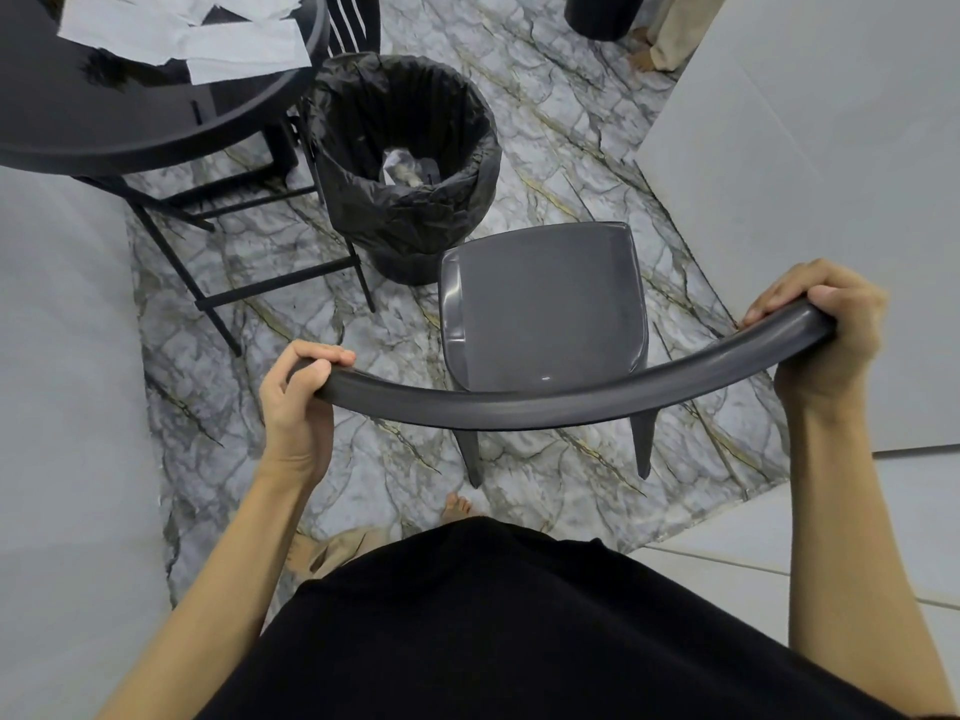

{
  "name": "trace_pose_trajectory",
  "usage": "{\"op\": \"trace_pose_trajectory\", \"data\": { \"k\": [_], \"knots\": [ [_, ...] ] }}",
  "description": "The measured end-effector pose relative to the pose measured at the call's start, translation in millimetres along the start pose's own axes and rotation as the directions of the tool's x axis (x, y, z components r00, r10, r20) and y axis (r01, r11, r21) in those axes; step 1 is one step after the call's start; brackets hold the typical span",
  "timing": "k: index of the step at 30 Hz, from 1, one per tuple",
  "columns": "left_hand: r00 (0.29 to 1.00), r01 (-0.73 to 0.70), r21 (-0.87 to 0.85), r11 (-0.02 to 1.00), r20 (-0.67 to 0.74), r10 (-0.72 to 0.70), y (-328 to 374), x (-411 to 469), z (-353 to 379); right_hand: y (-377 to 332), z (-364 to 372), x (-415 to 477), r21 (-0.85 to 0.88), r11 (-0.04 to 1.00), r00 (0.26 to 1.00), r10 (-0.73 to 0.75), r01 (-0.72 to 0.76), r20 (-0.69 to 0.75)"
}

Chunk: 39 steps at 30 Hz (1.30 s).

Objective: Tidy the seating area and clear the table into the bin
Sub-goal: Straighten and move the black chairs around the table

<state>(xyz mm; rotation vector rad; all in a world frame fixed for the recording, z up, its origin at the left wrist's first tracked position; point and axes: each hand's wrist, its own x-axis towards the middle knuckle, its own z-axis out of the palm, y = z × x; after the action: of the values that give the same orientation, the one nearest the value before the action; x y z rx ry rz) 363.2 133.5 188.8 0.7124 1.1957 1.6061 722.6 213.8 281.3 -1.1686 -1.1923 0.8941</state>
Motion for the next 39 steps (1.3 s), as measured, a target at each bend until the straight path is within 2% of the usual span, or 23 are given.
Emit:
{"op": "trace_pose_trajectory", "data": {
  "k": [5,12,22,28,34,37,39],
  "knots": [
    [0.998,-0.042,-0.056,0.998,-0.058,0.038,18,30,13,-1,6,1,0.051,0.999,0.998,0.013,-0.01,-0.065],
    [0.989,-0.113,-0.029,0.993,-0.095,0.11,56,66,26,-8,25,17,0.165,0.986,0.991,0.042,-0.021,-0.124],
    [0.931,-0.223,0.031,0.974,-0.29,0.222,108,68,-42,7,118,34,0.263,0.959,0.993,0.092,-0.107,0.07],
    [0.848,-0.333,0.044,0.942,-0.422,0.32,146,73,-107,5,203,40,0.342,0.932,0.978,0.052,-0.121,0.204],
    [0.782,-0.416,0.071,0.907,-0.48,0.396,174,83,-153,7,277,51,0.411,0.9,0.954,0.021,-0.148,0.298],
    [0.767,-0.374,0.085,0.924,-0.531,0.359,172,93,-182,17,312,49,0.366,0.914,0.935,0.037,-0.174,0.352],
    [0.792,-0.264,0.105,0.959,-0.543,0.278,157,94,-197,33,323,45,0.293,0.933,0.927,0.094,-0.209,0.362]
  ]
}}
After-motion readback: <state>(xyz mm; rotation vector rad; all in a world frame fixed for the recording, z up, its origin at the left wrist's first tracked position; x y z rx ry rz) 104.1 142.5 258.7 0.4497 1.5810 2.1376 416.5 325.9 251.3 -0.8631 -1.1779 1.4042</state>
